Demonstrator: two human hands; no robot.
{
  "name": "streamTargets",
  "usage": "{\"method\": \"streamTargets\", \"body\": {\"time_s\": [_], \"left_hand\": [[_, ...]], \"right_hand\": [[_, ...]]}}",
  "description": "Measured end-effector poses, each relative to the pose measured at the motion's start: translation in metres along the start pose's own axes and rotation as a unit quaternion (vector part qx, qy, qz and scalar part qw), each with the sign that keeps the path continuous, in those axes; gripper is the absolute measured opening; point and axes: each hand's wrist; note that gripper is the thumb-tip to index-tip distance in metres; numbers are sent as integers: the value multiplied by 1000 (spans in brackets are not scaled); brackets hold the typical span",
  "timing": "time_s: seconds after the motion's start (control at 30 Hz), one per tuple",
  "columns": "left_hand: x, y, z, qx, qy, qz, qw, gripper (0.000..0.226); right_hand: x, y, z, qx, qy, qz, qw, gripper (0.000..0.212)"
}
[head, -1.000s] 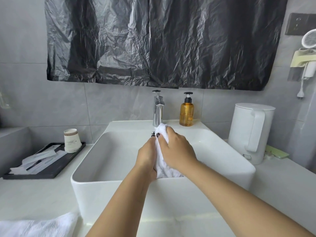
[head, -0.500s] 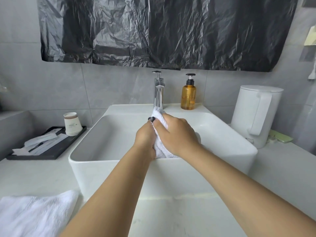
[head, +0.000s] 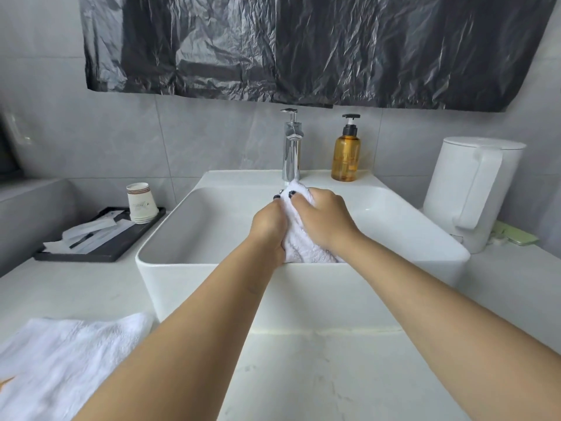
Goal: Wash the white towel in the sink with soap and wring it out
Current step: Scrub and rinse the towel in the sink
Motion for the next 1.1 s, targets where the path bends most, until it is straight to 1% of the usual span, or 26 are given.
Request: {"method": "streamTargets", "body": {"time_s": [0.07,0.17,0.2,0.3,0.33,0.37,0.4,0.47,0.53,0.6,0.63,0.7,0.77,0.8,0.83,0.87,0.93,0.97,1.0,1.03,1.07,1.1], "left_hand": [[2,1,0,-11,3,-12,1000,19],[4,-1,-2,21,-10,0,1000,24],[5,-2,-3,31,-15,7,999,26],[4,-3,-4,39,-7,14,999,37],[4,-3,-4,45,-1,17,999,38],[4,-3,-3,46,0,20,999,36],[2,-3,-4,49,6,20,999,34],[-3,-1,-2,41,16,8,999,26],[-1,0,-2,45,48,-6,998,19],[1,-1,1,62,59,-1,996,18],[4,-2,1,59,60,6,996,19],[8,-5,3,61,67,21,996,26],[6,-4,-1,56,28,16,998,32],[2,-3,-1,60,13,21,998,34],[1,-3,-2,66,14,28,997,34],[0,-1,-2,68,21,33,997,33],[-1,1,1,53,38,24,998,28],[-2,3,1,41,46,11,998,26],[-2,3,1,43,42,-4,998,27],[-1,4,-2,49,36,-7,998,29],[2,3,-4,56,28,2,998,33],[4,2,-7,66,24,22,997,34]], "right_hand": [[-6,0,0,-23,3,-31,999,41],[3,0,2,-43,24,-22,999,33],[10,1,3,-31,20,1,999,33],[28,7,5,44,-21,126,991,33],[30,9,6,56,-28,150,987,32],[28,10,6,61,-28,150,986,33],[24,9,7,68,-25,130,989,35],[9,9,8,80,-15,53,995,39],[-8,10,5,64,-10,-29,997,34],[-9,9,1,62,-6,-58,996,33],[-5,8,1,67,-4,-52,996,37],[6,6,4,76,-2,10,997,44],[21,9,9,77,-5,101,992,41],[24,10,10,75,-11,131,988,39],[24,10,10,73,-13,133,988,39],[22,11,10,71,-16,104,992,40],[8,8,6,71,5,-15,997,43],[-1,8,4,63,21,-81,995,39],[-7,7,4,40,35,-129,990,32],[-9,7,4,15,43,-148,988,27],[-6,8,5,12,39,-141,989,28],[0,9,6,28,30,-112,993,34]]}}
Point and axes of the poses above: each hand's wrist, its own x-axis towards the middle knuckle, its own z-axis out of the palm, y = z × x, and after that the axes turned 11 degrees about -x, right-handed
